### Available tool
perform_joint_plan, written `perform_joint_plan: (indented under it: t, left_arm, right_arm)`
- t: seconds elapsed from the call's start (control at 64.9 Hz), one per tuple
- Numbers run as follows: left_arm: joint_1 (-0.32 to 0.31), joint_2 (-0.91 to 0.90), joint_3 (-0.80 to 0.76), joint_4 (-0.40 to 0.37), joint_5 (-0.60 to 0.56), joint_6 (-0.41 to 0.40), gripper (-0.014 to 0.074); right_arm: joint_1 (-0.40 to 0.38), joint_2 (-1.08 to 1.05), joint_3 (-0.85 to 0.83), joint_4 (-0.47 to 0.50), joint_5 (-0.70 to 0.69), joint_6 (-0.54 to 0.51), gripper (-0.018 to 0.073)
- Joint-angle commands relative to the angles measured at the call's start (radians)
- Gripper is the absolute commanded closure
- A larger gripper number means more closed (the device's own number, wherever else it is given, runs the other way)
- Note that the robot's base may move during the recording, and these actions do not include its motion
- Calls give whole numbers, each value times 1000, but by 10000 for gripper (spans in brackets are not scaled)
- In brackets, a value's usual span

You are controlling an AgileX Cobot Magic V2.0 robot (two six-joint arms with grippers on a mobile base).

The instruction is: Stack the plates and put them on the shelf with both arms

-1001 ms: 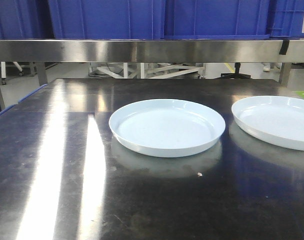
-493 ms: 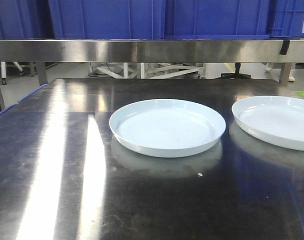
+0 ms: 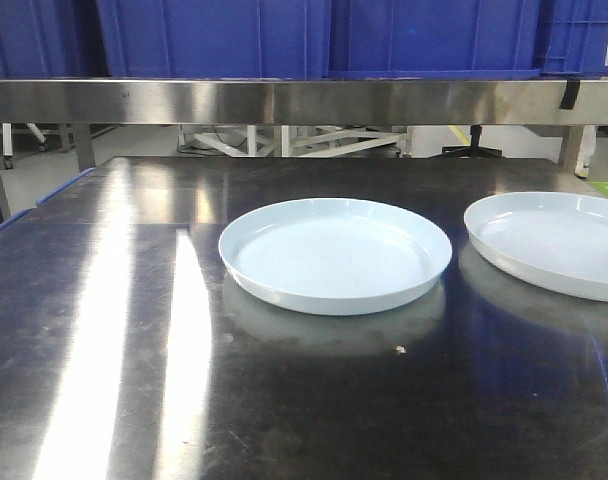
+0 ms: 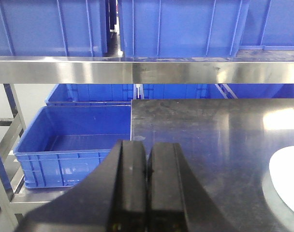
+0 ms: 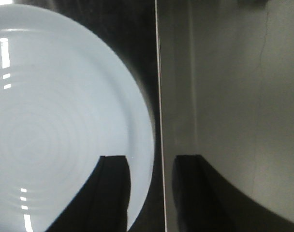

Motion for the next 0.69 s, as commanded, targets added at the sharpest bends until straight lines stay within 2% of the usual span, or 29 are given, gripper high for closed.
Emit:
perform_joint_plan:
  t: [0.0, 0.554, 0.678]
  left_arm:
    - [1, 5, -30, -3, -78, 2, 514]
    - [1, 5, -30, -3, -78, 2, 514]
    - [1, 5, -30, -3, -78, 2, 514]
  right_arm:
    - [-8, -16, -37, 11, -42, -16, 179]
    - [-8, 90, -39, 31, -116, -19, 176]
    - [-8, 90, -39, 31, -118, -19, 203]
